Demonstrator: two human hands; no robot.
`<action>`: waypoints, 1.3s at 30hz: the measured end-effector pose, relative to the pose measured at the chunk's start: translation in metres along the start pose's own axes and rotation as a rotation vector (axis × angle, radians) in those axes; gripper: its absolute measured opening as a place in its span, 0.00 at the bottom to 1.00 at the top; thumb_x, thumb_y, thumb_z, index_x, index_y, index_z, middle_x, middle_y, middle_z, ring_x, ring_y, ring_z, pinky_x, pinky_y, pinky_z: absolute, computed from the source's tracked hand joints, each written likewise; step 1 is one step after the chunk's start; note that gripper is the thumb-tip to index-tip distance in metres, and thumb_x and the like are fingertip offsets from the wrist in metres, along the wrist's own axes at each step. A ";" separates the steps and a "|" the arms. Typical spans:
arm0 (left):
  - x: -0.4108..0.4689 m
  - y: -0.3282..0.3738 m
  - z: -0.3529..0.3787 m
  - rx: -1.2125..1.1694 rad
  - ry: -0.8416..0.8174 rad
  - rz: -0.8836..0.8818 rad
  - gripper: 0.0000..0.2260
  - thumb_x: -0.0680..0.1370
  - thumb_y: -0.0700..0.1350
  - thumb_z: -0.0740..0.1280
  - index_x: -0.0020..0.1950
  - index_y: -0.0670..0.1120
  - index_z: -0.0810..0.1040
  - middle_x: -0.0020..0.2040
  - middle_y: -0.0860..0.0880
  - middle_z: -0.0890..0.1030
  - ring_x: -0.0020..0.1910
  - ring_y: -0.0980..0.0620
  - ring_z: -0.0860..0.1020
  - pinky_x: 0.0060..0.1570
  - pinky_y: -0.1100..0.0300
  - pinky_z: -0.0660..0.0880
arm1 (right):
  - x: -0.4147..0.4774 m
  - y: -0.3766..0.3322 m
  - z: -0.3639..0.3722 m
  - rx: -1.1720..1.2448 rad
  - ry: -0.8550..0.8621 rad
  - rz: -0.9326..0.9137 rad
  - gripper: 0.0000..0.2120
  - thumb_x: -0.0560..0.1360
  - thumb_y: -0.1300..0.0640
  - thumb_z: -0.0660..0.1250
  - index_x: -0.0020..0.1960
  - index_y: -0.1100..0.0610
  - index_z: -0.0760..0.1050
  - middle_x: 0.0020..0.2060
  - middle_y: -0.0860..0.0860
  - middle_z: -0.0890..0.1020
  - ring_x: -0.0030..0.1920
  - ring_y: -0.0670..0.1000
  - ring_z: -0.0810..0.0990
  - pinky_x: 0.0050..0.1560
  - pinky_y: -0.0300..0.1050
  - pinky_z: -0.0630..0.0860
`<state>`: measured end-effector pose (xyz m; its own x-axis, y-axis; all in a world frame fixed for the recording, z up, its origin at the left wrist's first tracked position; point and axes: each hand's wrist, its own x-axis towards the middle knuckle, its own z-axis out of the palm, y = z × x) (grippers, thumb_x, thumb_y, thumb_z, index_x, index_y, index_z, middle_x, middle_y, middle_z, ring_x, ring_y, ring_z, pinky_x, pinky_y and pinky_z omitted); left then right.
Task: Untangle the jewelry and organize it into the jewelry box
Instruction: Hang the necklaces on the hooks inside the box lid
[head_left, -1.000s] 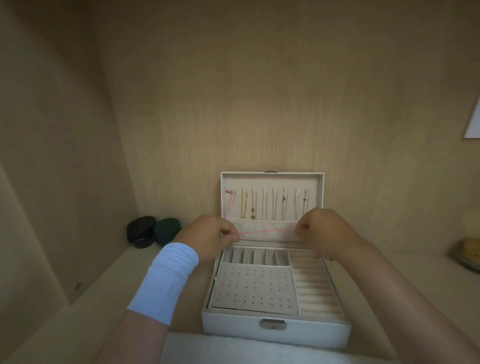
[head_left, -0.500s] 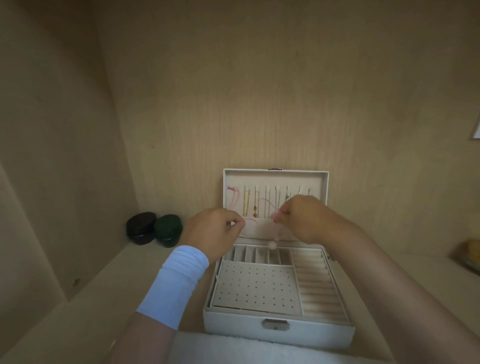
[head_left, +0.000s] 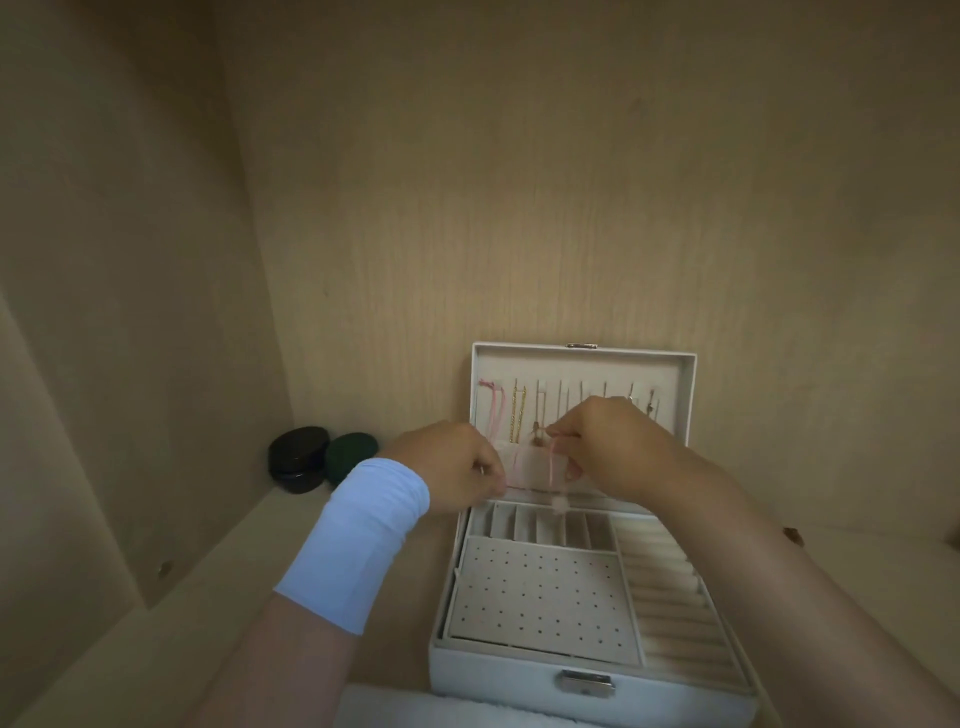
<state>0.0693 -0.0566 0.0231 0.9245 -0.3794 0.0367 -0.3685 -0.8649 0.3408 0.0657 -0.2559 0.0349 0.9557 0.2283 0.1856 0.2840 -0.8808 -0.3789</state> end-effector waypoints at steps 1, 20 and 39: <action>-0.001 -0.001 -0.001 0.022 -0.022 -0.001 0.07 0.77 0.54 0.67 0.49 0.56 0.85 0.41 0.63 0.79 0.48 0.57 0.79 0.55 0.54 0.78 | -0.003 0.001 0.002 0.010 -0.003 -0.020 0.12 0.81 0.58 0.63 0.62 0.55 0.81 0.46 0.53 0.86 0.41 0.47 0.82 0.44 0.36 0.74; -0.011 0.011 -0.004 0.044 0.097 0.053 0.07 0.78 0.50 0.66 0.46 0.53 0.84 0.44 0.55 0.83 0.43 0.55 0.80 0.50 0.52 0.80 | -0.022 -0.014 0.026 0.427 -0.150 -0.107 0.11 0.80 0.59 0.66 0.40 0.58 0.81 0.33 0.57 0.84 0.27 0.51 0.79 0.28 0.45 0.77; 0.011 0.002 0.045 0.428 0.355 0.029 0.18 0.76 0.36 0.63 0.64 0.48 0.76 0.62 0.53 0.73 0.39 0.49 0.78 0.35 0.58 0.73 | 0.025 -0.009 -0.012 0.682 0.218 0.035 0.08 0.79 0.64 0.66 0.45 0.65 0.82 0.35 0.58 0.83 0.27 0.49 0.79 0.29 0.46 0.81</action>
<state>0.0739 -0.0775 -0.0176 0.8620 -0.3352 0.3802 -0.3329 -0.9401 -0.0740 0.0865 -0.2476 0.0541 0.9484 0.0535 0.3126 0.3059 -0.4140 -0.8573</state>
